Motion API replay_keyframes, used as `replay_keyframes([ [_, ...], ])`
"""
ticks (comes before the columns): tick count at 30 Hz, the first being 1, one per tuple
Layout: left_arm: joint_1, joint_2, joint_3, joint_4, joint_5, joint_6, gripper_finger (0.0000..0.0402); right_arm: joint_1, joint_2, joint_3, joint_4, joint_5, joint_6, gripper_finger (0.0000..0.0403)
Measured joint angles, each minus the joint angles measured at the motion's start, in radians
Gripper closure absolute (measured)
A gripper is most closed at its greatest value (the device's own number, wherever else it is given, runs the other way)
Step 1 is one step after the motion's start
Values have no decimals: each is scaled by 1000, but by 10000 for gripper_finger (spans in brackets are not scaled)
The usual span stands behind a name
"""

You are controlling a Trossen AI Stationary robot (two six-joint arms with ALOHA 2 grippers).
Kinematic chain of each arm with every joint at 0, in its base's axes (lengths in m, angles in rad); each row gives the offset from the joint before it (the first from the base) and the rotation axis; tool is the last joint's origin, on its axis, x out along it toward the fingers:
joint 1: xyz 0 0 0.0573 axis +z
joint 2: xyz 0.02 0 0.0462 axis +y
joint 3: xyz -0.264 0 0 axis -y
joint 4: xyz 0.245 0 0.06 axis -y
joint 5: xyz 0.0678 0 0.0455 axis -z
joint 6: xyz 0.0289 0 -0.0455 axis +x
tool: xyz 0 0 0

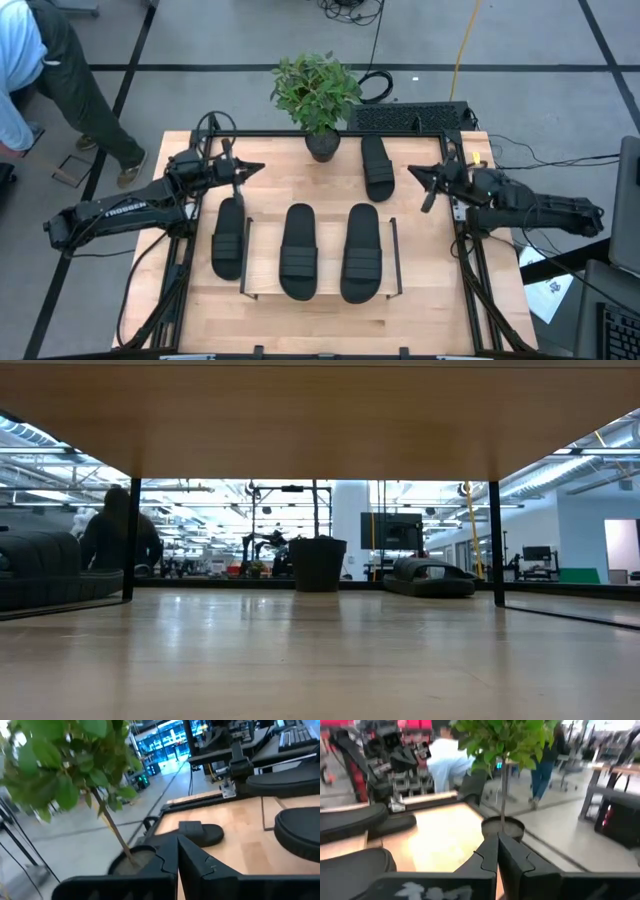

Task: Pick and place slides into the shelf
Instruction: Put the black slipper under the shelf

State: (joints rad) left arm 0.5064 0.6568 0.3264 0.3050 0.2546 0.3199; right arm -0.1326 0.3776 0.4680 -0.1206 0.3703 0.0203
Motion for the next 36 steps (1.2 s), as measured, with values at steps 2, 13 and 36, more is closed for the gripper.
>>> replay_keyframes([
  [2,0,3,0,-16,-1,-24,398,-80,68,85,-103,-124,0,403],
  [13,0,12,0,-16,-8,-54,387,-598,494,553,-410,-671,-190,403],
  [36,0,12,0,-41,-21,-63,400,-1058,1117,880,-350,-914,-374,403],
])
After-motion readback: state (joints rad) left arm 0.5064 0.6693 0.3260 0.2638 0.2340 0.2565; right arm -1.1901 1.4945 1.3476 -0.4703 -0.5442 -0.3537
